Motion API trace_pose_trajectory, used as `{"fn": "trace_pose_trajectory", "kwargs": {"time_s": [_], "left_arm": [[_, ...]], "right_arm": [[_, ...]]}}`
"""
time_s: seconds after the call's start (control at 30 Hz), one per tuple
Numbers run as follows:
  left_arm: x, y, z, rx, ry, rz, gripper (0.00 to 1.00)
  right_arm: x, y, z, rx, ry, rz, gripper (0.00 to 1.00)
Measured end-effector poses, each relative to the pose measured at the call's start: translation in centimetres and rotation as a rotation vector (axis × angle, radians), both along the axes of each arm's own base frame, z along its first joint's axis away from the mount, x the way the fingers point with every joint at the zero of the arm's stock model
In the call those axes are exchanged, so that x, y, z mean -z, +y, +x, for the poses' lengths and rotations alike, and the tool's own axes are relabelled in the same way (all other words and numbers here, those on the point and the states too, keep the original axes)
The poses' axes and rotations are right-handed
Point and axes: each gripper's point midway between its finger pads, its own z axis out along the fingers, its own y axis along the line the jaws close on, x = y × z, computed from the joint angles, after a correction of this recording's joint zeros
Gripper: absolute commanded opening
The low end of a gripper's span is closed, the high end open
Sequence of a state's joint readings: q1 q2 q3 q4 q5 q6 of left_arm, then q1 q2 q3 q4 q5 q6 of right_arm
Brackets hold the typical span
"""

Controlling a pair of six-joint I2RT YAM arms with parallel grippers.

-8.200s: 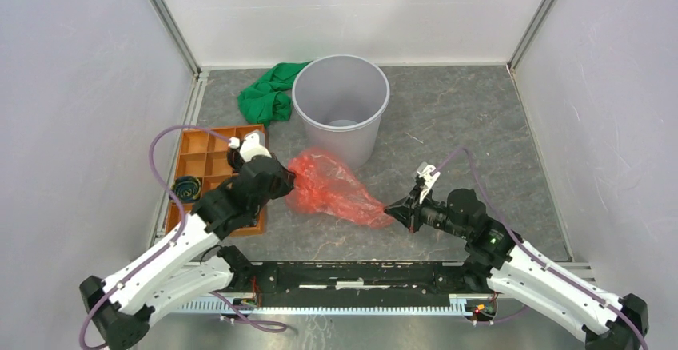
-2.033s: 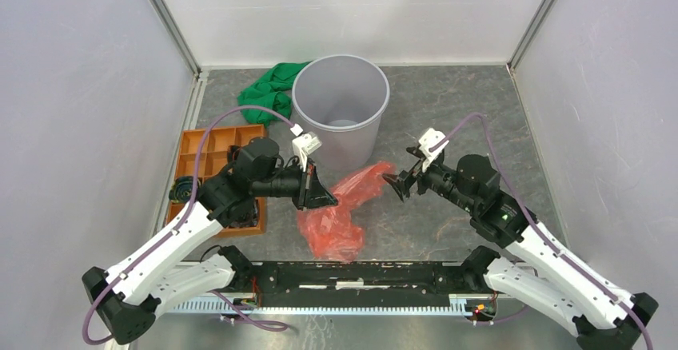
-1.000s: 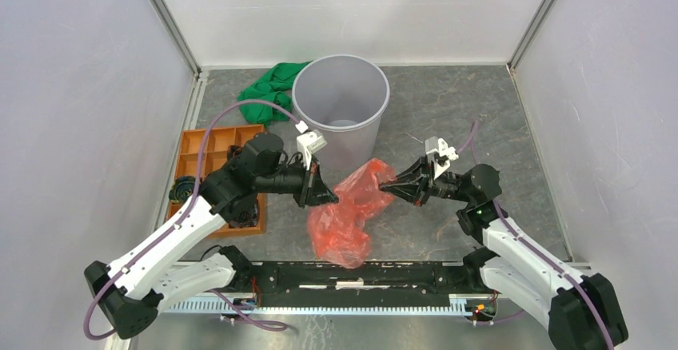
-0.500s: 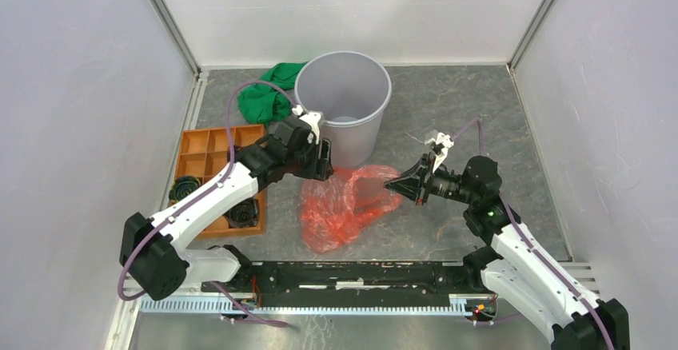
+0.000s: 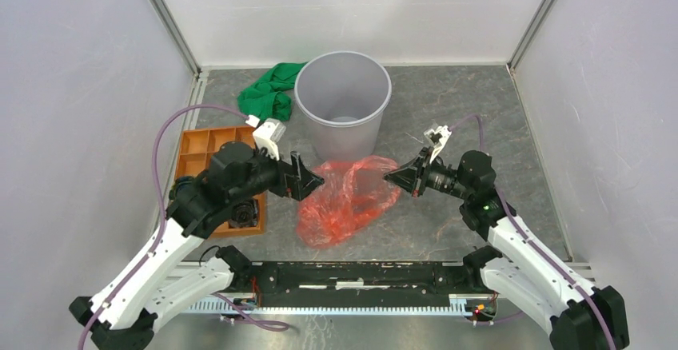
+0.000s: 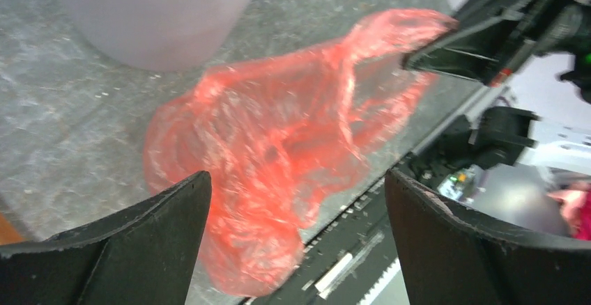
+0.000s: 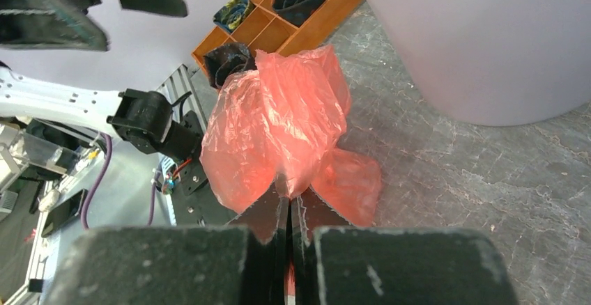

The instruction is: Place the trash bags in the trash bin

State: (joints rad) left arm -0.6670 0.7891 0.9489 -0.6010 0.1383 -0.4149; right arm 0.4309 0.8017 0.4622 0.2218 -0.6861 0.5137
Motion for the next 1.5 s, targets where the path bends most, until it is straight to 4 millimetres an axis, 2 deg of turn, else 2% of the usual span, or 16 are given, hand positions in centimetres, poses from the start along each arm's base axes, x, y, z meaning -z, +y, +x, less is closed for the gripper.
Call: {"fn": "trace_pose_trajectory", "kwargs": {"time_s": [0.13,0.23,0.3,0.4,0.5,0.57,0.73,0.8,0.87,0.93,1.03,1.13,1.27,1.4,1.47,1.5], "left_arm": [[-0.7,-0.3,-2.1,0.046,0.024,-0.094,1.0],[-0.1,-1.2,-3.3,0.079,0.071,-0.182,1.0],[1.3,-1.8,-3.8,0.089,0.12,-0.227,1.0],[4.5,-2.7,-5.0,0.091,0.207,-0.216,0.97],[6.3,-3.7,-6.6,0.116,0.254,-0.184,0.84],[6.2,-4.4,-7.2,0.118,0.243,-0.17,0.8],[5.5,-6.7,-8.5,0.078,0.175,-0.073,0.8],[5.9,-7.9,-8.9,0.052,0.146,-0.019,0.8],[7.1,-8.6,-8.4,-0.007,0.125,0.065,0.76],[8.9,-8.8,-7.3,-0.082,0.106,0.154,0.67],[11.0,-7.6,-6.1,-0.171,0.075,0.264,0.62],[10.8,-7.1,-5.3,-0.215,0.043,0.266,0.62],[10.3,-7.8,-4.8,-0.234,0.024,0.232,0.59],[11.1,-8.3,-4.5,-0.242,0.019,0.265,0.56],[11.6,-8.5,-4.4,-0.248,0.014,0.285,0.48],[11.9,-8.5,-4.3,-0.251,0.012,0.295,0.35]], "right_arm": [[0.0,0.3,0.5,0.011,0.036,0.022,0.0],[0.0,0.5,0.8,0.014,0.07,0.039,0.0],[-0.1,0.7,1.0,0.016,0.089,0.047,0.01],[-0.6,0.8,1.1,0.018,0.09,0.059,0.0],[-0.9,0.7,1.3,0.027,0.08,0.061,0.0],[-0.9,0.7,1.4,0.035,0.079,0.059,0.0],[-0.5,0.6,1.6,0.044,0.092,0.047,0.01],[-0.2,0.6,1.6,0.044,0.102,0.042,0.01],[0.0,0.6,1.6,0.045,0.107,0.038,0.0],[0.0,0.6,1.6,0.044,0.108,0.036,0.01],[-0.1,0.6,1.7,0.044,0.104,0.033,0.0],[-0.3,0.6,1.7,0.043,0.097,0.029,0.0],[-0.6,0.6,1.7,0.042,0.086,0.028,0.0],[-0.5,0.5,1.7,0.042,0.081,0.02,0.01],[-0.3,0.4,1.7,0.045,0.081,0.01,0.01],[-0.2,0.4,1.7,0.046,0.08,0.006,0.01]]}}
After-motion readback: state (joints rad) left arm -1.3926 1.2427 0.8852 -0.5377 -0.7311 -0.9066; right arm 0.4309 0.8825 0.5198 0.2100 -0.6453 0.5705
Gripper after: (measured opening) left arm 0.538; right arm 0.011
